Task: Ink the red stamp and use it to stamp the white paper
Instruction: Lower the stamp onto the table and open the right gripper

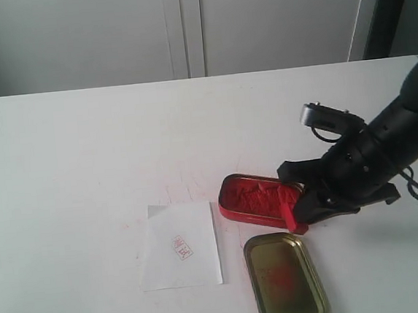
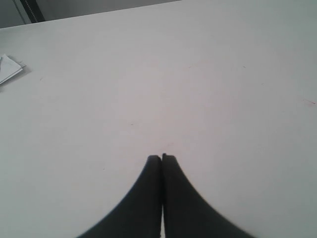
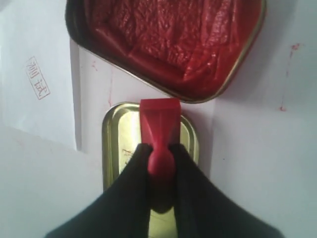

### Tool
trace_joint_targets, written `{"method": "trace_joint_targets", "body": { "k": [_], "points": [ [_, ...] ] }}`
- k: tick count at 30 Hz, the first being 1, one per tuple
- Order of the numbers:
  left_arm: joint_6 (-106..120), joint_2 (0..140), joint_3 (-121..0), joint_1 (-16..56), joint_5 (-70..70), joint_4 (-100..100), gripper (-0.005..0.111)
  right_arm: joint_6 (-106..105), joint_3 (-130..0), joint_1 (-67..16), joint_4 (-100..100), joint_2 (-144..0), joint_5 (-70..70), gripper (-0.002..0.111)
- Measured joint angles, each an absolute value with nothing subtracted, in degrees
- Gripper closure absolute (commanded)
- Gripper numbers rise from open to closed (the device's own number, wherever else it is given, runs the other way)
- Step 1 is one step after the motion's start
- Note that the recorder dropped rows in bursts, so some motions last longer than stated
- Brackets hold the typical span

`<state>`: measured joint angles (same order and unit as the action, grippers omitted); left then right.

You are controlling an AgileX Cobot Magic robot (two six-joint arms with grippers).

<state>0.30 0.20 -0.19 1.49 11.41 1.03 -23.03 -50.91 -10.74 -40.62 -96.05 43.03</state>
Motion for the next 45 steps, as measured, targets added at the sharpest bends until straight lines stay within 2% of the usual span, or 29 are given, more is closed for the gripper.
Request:
{"method": "trace_joint_targets", "body": {
  "k": [9,18,45],
  "points": [
    [0.3,0.2,-0.2,1.5,11.4,1.0,0.107,-32.1,-44.7,-3.0,-46.9,-96.1,43.6,0.108],
    [0.3,0.2,-0.2,1.5,11.4,1.0,0.107,-40.4,-41.3,0.6,-56.5,-96.1,43.1,0.108],
    [0.3,0.2,-0.2,1.5,11.4,1.0,0.107,-51.6,-37.6,1.0,-71.5,-100.5,40.1,0.108]
  ]
}}
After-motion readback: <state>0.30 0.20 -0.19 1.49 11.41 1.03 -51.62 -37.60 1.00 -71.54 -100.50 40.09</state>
